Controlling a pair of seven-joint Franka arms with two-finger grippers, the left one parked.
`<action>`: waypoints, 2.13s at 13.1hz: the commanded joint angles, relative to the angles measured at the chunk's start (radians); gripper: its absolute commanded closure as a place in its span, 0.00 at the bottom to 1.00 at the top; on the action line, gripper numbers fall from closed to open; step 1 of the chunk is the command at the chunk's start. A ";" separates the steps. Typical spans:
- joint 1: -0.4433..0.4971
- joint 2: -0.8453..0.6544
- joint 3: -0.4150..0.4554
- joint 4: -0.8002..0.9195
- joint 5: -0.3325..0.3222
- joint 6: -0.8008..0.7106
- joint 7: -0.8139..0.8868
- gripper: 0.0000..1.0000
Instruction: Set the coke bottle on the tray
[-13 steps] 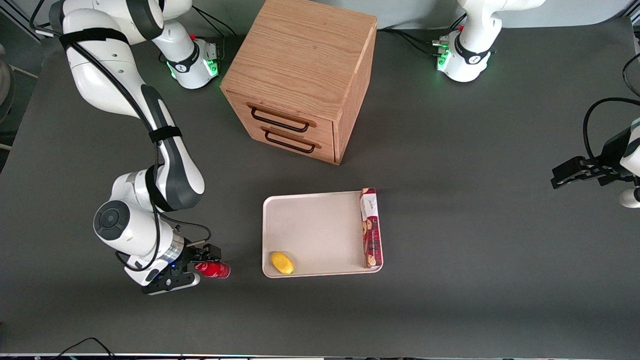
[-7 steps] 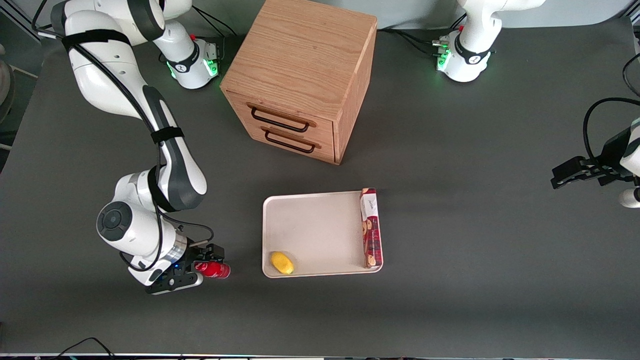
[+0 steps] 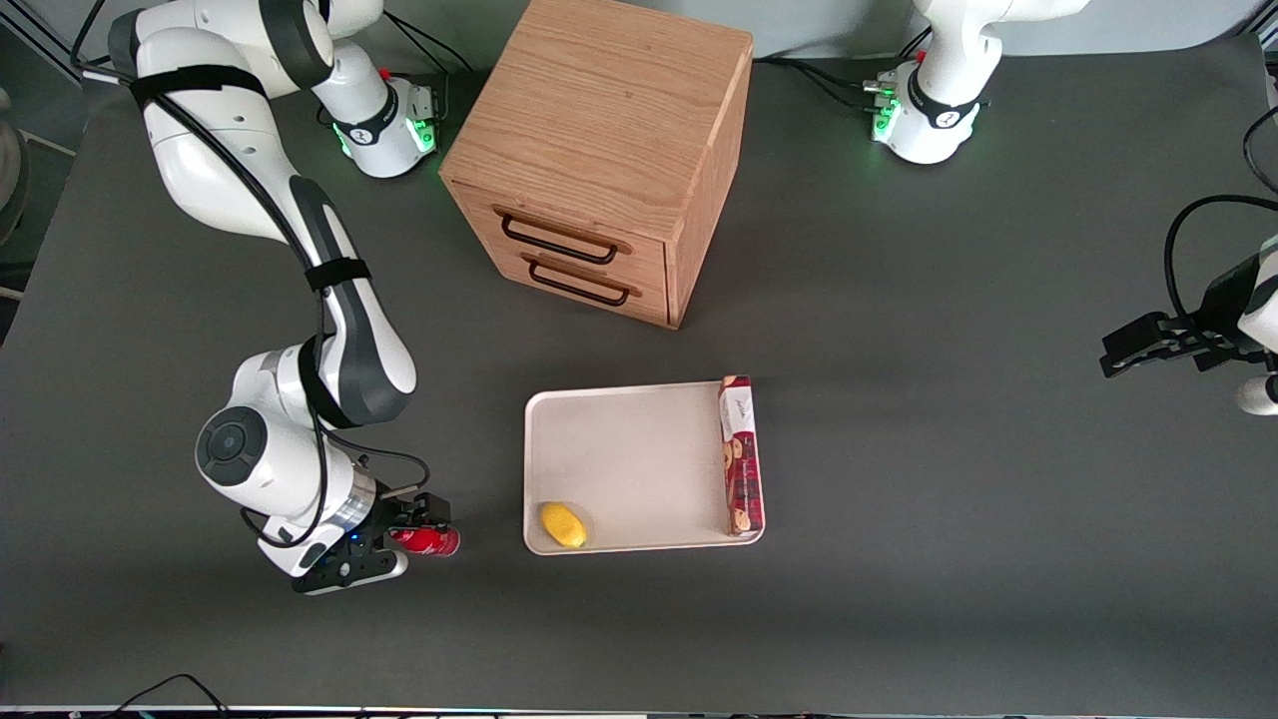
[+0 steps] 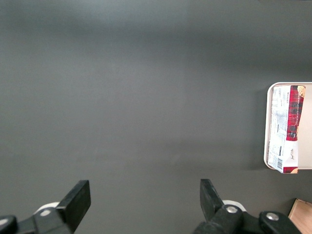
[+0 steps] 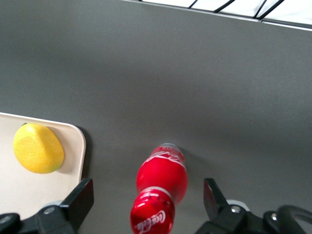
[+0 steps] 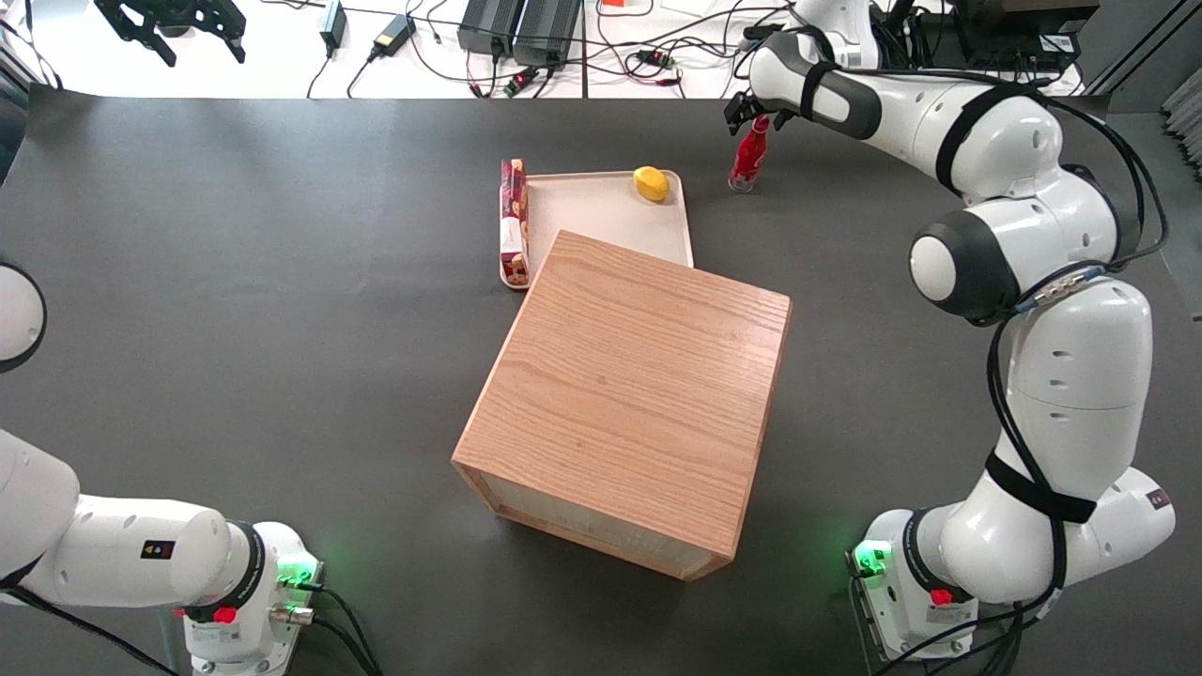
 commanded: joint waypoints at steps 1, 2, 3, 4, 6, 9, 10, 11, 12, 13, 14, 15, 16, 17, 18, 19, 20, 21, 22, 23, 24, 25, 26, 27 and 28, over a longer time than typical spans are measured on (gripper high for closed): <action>0.008 0.045 -0.016 0.070 0.012 -0.010 -0.023 0.00; 0.008 0.045 -0.016 0.070 0.012 -0.010 -0.021 0.00; 0.010 0.047 -0.016 0.070 0.012 -0.010 -0.018 0.00; 0.011 0.050 -0.017 0.070 0.010 -0.008 -0.019 0.00; 0.011 0.050 -0.017 0.067 0.001 -0.004 -0.024 0.00; 0.010 0.048 -0.017 0.065 -0.002 -0.004 -0.026 0.18; 0.010 0.048 -0.016 0.067 -0.001 -0.004 -0.024 0.31; 0.010 0.048 -0.016 0.067 -0.002 -0.004 -0.024 0.49; 0.010 0.048 -0.016 0.067 -0.002 -0.004 -0.024 0.71; 0.010 0.048 -0.016 0.067 -0.004 -0.004 -0.024 0.99; 0.010 0.047 -0.017 0.067 -0.005 -0.005 -0.024 1.00; 0.010 0.047 -0.016 0.067 -0.005 -0.005 -0.026 1.00; 0.010 0.045 -0.016 0.067 -0.005 -0.007 -0.027 1.00; 0.010 0.041 -0.017 0.068 -0.005 -0.011 -0.029 1.00; 0.010 0.033 -0.016 0.068 -0.005 -0.016 -0.029 1.00; 0.010 0.031 -0.017 0.068 -0.005 -0.022 -0.029 1.00; 0.010 0.033 -0.017 0.068 -0.007 -0.022 -0.029 1.00; 0.010 0.031 -0.017 0.068 -0.007 -0.024 -0.029 1.00; 0.010 0.027 -0.017 0.070 -0.013 -0.031 -0.029 0.96; 0.010 0.027 -0.017 0.070 -0.061 -0.034 -0.030 0.39; 0.008 0.024 -0.014 0.071 -0.103 -0.036 -0.035 0.04; 0.005 0.012 -0.014 0.071 -0.105 -0.036 -0.036 0.00; 0.007 -0.008 -0.013 0.071 -0.103 -0.040 -0.041 0.00; 0.010 -0.024 -0.014 0.076 -0.109 -0.071 -0.041 0.00; 0.010 -0.030 -0.013 0.095 -0.109 -0.118 -0.042 0.00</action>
